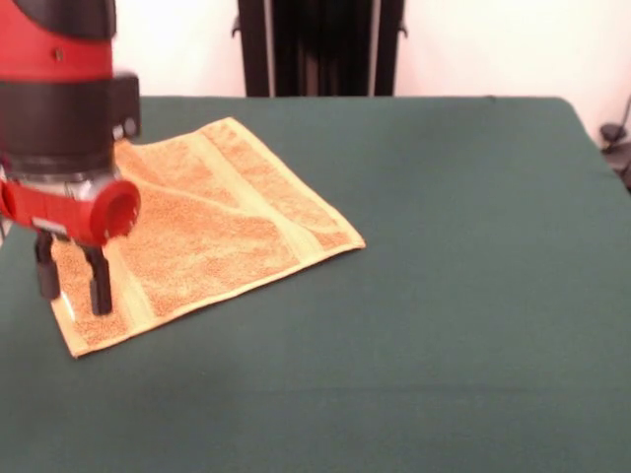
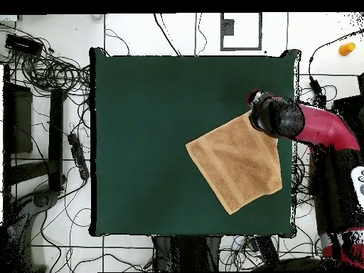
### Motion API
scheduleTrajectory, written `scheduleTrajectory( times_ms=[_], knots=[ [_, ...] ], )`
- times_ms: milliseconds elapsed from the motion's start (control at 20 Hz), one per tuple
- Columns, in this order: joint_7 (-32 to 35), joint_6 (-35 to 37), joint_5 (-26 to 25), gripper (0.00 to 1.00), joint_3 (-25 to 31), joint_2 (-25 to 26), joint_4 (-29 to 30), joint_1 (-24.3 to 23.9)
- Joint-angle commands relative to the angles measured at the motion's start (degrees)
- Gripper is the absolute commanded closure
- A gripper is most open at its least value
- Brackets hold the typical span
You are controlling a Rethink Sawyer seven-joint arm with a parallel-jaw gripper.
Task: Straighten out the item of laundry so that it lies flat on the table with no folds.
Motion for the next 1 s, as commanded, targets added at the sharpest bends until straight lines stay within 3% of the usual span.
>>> scheduleTrajectory(
  times_ms=[50, 450, 1000],
  knots=[
    [-8.56, 7.71, 0.6, 0.0, 2.69, -5.62, 12.14, 0.04],
    [-7.67, 5.88, -1.05, 0.0, 2.09, -2.11, 12.44, -0.64],
    [-4.39, -2.43, -4.25, 0.0, 1.22, 4.1, 12.35, -0.81]
  ],
)
